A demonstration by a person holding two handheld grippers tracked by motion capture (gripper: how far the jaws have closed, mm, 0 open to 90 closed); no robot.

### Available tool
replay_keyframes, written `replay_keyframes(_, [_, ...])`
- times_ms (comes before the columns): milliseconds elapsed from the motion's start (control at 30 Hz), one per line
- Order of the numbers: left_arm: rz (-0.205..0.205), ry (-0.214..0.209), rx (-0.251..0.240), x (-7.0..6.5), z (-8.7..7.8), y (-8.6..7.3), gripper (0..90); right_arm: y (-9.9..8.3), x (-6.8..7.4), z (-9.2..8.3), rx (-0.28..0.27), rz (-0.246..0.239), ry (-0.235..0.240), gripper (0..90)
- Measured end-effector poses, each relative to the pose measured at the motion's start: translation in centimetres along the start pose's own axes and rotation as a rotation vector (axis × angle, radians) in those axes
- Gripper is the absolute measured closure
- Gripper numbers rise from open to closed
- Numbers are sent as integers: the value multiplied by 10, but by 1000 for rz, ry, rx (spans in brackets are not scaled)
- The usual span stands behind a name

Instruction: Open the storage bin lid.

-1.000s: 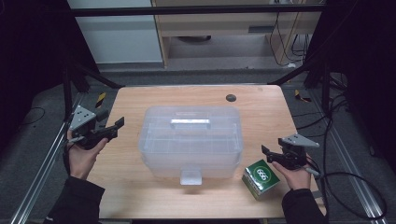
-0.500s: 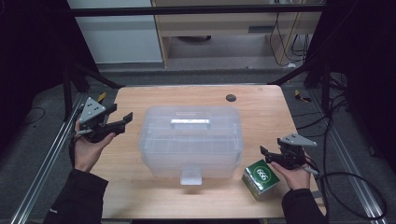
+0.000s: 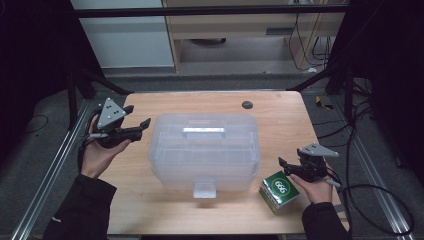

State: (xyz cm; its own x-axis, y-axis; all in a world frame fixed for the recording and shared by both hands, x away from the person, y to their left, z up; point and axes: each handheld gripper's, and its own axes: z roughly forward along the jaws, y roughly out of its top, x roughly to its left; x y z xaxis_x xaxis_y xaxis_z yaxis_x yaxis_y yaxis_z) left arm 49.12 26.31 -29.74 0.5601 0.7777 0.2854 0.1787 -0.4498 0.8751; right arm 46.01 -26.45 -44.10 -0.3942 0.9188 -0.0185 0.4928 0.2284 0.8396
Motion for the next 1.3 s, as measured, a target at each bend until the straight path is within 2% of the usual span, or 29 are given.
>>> replay_keyframes(67, [11,-3,4,-1,1,2,325,0,0,0,2,0,1,243])
replay_keyframes(167, [55,-8,29,-4,1,6,334,-1,0,1,6,-1,5,243])
replay_keyframes(200, [73,-22,35,-8,2,9,337,-1,0,1,8,-3,4,241])
replay_keyframes(367, [111,-38,51,-12,2,16,350,-1,0,2,4,16,17,245])
replay_keyframes(400, [140,-45,64,-14,2,20,350,-1,0,2,4,18,18,246])
replay_keyframes(433, [140,-45,64,-14,2,20,350,-1,0,2,4,18,18,246])
replay_keyframes(467, [128,-36,93,-18,-1,21,350,-1,0,2,5,21,19,250])
replay_keyframes(500, [141,-42,88,-18,-1,23,350,-1,0,2,6,22,19,255])
replay_keyframes(533, [175,-60,69,-18,0,27,351,0,0,2,8,22,19,260])
replay_keyframes(600, [200,-72,71,-22,0,31,353,-1,0,2,16,24,18,274])
replay_keyframes(800, [234,-91,80,-29,4,35,354,0,1,2,23,38,25,294])
replay_keyframes(867, [257,-107,90,-33,6,37,353,0,0,2,23,34,13,295])
replay_keyframes(933, [262,-112,89,-34,6,37,353,1,0,2,22,32,11,298])
replay_keyframes(1100, [313,-140,98,-45,11,41,348,1,0,3,23,31,2,298])
replay_keyframes(1300, [336,-149,119,-53,14,44,345,2,-1,2,12,39,2,297])
